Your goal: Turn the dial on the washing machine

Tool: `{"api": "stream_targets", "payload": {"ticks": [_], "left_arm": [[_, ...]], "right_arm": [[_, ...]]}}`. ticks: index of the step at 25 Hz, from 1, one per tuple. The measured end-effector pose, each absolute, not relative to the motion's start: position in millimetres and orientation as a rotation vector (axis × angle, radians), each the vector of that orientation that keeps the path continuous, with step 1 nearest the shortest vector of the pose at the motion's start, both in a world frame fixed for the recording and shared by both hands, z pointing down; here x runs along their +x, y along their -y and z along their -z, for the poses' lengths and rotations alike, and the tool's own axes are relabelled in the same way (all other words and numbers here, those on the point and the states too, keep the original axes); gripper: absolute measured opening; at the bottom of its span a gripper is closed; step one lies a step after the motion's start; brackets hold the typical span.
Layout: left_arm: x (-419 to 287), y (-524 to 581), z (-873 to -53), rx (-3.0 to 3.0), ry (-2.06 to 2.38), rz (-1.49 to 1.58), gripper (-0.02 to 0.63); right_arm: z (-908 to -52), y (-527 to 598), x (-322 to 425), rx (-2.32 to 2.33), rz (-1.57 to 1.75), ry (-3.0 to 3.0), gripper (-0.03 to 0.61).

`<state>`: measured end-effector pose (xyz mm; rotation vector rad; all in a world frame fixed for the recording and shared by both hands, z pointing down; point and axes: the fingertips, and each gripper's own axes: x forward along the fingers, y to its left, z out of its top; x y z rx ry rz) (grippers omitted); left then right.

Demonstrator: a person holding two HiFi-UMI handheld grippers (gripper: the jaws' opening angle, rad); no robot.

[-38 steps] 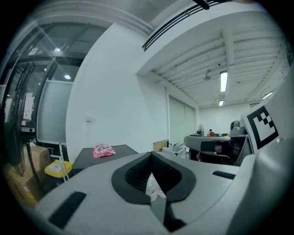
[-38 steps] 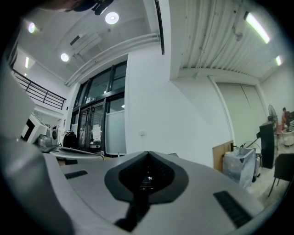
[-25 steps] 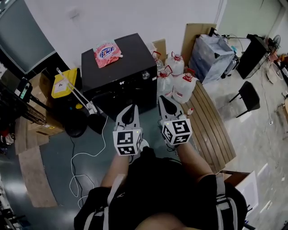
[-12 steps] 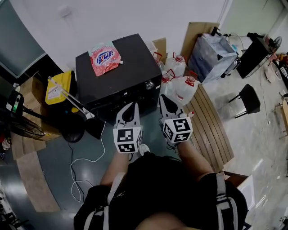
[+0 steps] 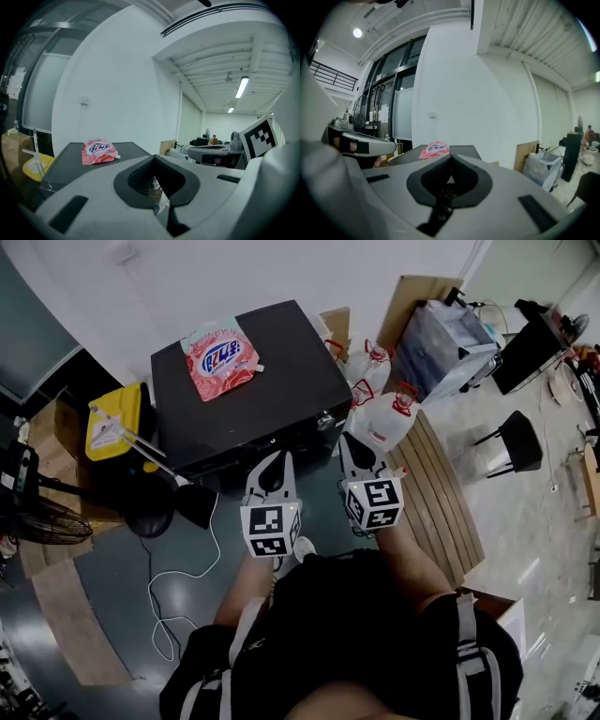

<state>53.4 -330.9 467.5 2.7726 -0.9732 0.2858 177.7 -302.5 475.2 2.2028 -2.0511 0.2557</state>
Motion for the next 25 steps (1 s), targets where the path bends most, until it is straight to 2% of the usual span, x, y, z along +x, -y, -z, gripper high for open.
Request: {"api": "stream_targets", "payload": {"ticks": [17,20,25], "left_arm": [[60.0,361.4,-477.0,2.660,1.179,-0.352,-0.005],[60.0,362.4,-478.6,2.617,1.248,-0.360,-0.005],[60.4,359.4,-480.8,2.560,1.335,-0.400,-0.005]], "right_arm": [[-562.3,350.9,221.1,2.094,-0.461,2.012,0.014],[-588.1,361.4,220.4,1.994,-0.546,2.041,0.112],[-626.6,372.4,225.5,1.885,-0.626,2.026,0.224]]}}
